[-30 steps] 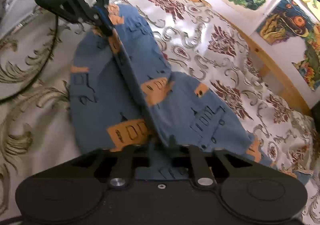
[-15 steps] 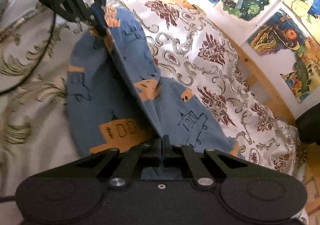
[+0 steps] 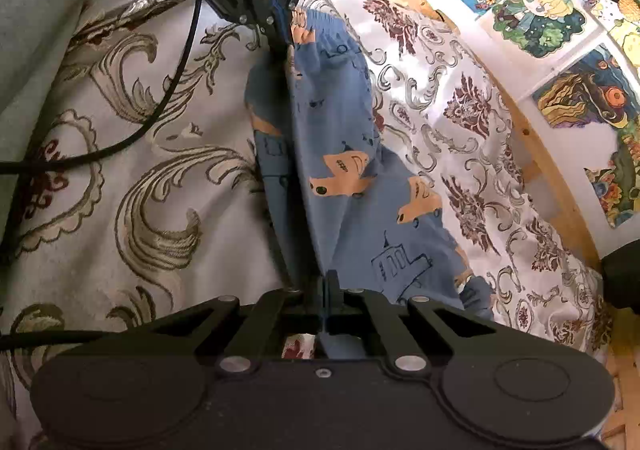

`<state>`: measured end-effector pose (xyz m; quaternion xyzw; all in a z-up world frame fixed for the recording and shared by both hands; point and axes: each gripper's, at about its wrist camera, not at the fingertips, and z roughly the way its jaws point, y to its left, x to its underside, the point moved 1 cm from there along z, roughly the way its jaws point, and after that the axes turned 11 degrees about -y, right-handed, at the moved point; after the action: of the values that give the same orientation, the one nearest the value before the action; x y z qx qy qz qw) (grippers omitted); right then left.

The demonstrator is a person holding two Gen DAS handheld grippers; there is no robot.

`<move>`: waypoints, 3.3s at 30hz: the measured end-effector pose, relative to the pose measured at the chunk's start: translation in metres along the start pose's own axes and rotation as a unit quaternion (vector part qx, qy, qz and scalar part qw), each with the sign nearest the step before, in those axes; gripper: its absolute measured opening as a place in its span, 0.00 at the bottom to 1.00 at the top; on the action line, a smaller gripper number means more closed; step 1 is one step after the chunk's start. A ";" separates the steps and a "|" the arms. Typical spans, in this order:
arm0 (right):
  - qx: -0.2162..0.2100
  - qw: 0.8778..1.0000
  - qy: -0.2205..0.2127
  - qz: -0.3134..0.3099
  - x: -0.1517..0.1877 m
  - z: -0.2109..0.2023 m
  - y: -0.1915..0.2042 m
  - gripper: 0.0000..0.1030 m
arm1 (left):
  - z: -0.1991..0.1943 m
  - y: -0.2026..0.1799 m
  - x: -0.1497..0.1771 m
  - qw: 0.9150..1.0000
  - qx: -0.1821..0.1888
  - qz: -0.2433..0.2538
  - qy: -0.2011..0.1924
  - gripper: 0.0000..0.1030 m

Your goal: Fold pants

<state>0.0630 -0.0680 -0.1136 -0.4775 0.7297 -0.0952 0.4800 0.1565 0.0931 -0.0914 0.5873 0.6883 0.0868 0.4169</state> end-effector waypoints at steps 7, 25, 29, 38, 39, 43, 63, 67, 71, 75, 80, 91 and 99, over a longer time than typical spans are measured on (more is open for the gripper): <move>0.000 1.000 0.000 0.001 0.002 -0.004 0.000 0.00 | -0.003 -0.008 0.003 1.000 0.007 0.007 -0.003 0.01; -0.019 1.000 0.009 0.005 0.010 0.001 0.005 0.04 | 0.004 -0.011 0.003 0.999 0.038 -0.008 0.022 0.04; -0.023 0.996 -0.001 0.081 0.004 -0.015 -0.024 0.49 | -0.009 0.005 -0.015 0.994 0.057 -0.092 0.023 0.33; 0.043 0.954 0.012 0.295 0.045 -0.080 -0.136 0.99 | -0.031 -0.027 -0.115 0.983 0.071 -0.159 -0.064 0.70; 0.050 0.948 0.020 0.314 0.056 -0.087 -0.146 0.99 | -0.026 -0.036 -0.131 0.981 0.067 -0.166 -0.071 0.70; 0.081 0.901 0.048 0.423 0.105 -0.105 -0.194 0.99 | 0.004 -0.062 -0.179 0.971 0.066 -0.210 -0.092 0.70; 0.033 0.767 0.032 0.641 0.193 -0.059 -0.261 0.98 | 0.114 -0.124 -0.236 0.991 0.003 -0.132 -0.033 0.45; 0.027 0.765 0.024 0.643 0.200 -0.044 -0.275 0.90 | 0.118 -0.117 -0.233 0.987 0.013 -0.155 -0.028 0.17; 0.063 0.781 0.034 0.620 0.211 -0.024 -0.300 0.70 | 0.119 -0.109 -0.229 0.982 0.016 -0.184 -0.028 0.07; 0.095 0.778 0.056 0.618 0.239 0.004 -0.323 0.59 | 0.116 -0.100 -0.229 0.976 0.024 -0.215 -0.031 0.05; 0.096 0.769 0.056 0.629 0.266 0.020 -0.332 0.55 | 0.114 -0.093 -0.226 0.969 0.035 -0.241 -0.034 0.05; 0.063 0.768 0.045 0.636 0.268 0.033 -0.332 0.36 | 0.112 -0.090 -0.226 0.968 0.036 -0.247 -0.037 0.05; 0.050 0.765 0.064 0.638 0.264 0.039 -0.323 0.37 | 0.113 -0.090 -0.226 0.967 0.037 -0.249 -0.036 0.05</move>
<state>0.2678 -0.4334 -0.1016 0.1302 0.8894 0.1669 0.4052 0.1581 -0.1744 -0.1114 0.4147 0.8004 -0.0661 0.4278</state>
